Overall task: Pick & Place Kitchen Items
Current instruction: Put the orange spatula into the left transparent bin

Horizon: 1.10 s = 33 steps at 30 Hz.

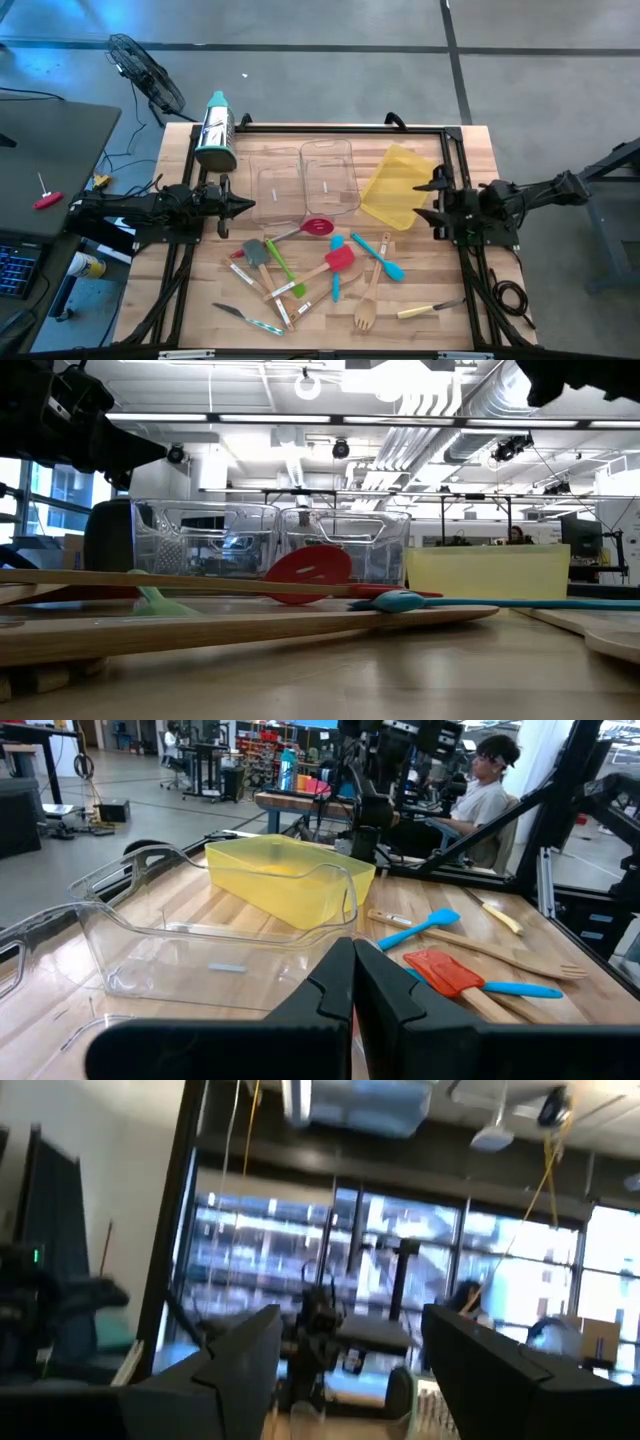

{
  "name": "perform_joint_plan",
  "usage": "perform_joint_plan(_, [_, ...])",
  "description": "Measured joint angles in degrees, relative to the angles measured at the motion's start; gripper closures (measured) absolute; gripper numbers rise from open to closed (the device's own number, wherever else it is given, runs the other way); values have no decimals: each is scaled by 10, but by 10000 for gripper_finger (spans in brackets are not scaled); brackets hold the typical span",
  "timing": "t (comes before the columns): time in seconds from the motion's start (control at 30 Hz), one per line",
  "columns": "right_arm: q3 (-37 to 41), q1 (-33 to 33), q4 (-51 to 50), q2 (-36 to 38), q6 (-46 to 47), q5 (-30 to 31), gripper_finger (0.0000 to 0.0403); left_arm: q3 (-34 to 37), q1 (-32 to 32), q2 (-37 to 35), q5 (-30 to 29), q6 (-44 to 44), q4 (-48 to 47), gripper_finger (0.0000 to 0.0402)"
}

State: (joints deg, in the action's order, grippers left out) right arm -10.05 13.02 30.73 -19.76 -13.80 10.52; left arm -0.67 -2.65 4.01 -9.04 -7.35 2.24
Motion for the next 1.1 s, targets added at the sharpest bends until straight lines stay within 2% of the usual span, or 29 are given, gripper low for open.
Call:
perform_joint_plan(0.2, [-103,0,-106,-115,9,2,168,0,0,0,0,0,0,402])
perform_joint_plan(0.47, [-214,-1,-147,-319,32,-2,168,0,0,0,0,0,0,402])
perform_joint_plan(0.63, [-324,-4,-222,-441,50,-7,168,0,0,0,0,0,0,402])
perform_joint_plan(0.73, [-392,-4,-287,-505,51,-32,168,0,0,0,0,0,0,402])
perform_joint_plan(0.93, [-511,-4,-391,-606,87,-73,168,0,0,0,0,0,0,402])
perform_joint_plan(1.1, [-566,-3,-408,-670,81,-79,168,0,0,0,0,0,0,402])
